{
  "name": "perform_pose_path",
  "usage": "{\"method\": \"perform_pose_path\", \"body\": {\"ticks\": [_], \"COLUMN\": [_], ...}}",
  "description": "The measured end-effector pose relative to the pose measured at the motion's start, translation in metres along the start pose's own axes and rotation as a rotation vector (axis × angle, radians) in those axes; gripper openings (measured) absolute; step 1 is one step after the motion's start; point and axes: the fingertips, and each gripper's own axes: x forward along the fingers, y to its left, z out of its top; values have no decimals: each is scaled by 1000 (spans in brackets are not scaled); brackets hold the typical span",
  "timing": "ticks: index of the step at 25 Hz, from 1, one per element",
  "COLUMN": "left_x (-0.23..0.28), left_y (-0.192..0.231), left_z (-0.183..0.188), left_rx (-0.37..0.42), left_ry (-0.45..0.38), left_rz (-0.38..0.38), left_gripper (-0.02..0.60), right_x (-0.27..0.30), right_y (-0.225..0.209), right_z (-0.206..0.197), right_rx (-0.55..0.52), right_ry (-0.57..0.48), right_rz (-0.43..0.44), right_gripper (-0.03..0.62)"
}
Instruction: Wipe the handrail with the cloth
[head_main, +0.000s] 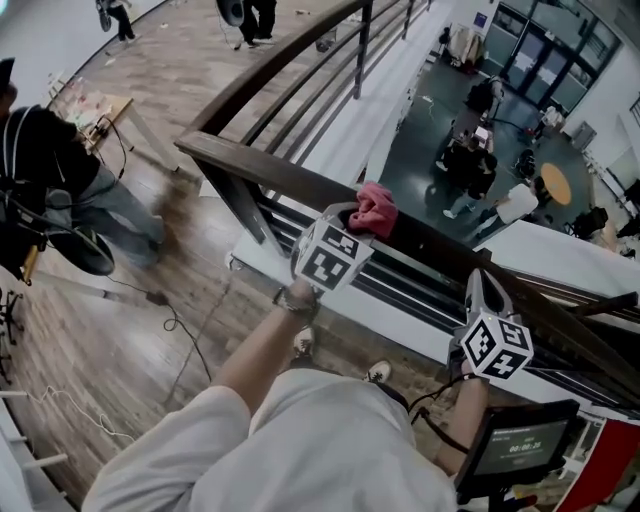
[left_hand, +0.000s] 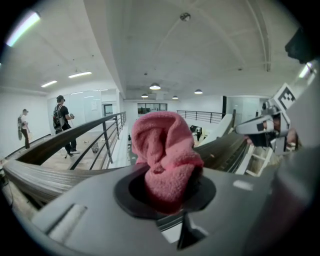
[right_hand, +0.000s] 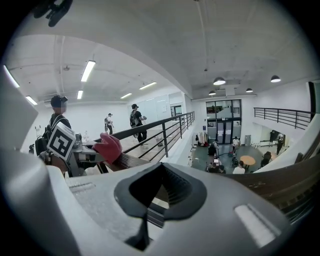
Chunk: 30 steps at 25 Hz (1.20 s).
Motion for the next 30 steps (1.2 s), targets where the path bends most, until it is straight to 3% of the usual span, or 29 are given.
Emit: {"method": "perform_pose_path", "body": {"ticks": [18,30], "left_x": [-49,-93], "left_y": [122,237], "left_z": [-19,-40], "left_rx": [-60,-113], "left_ry": [-37,-61], "left_rz": [103,252], "left_gripper": [86,86], "right_x": [40,55], "right_y": [60,75], "right_z": [7,11], "right_rx": [8,28], "right_ry": [-8,-8], "right_rz": [14,-31], "right_gripper": [2,2]}}
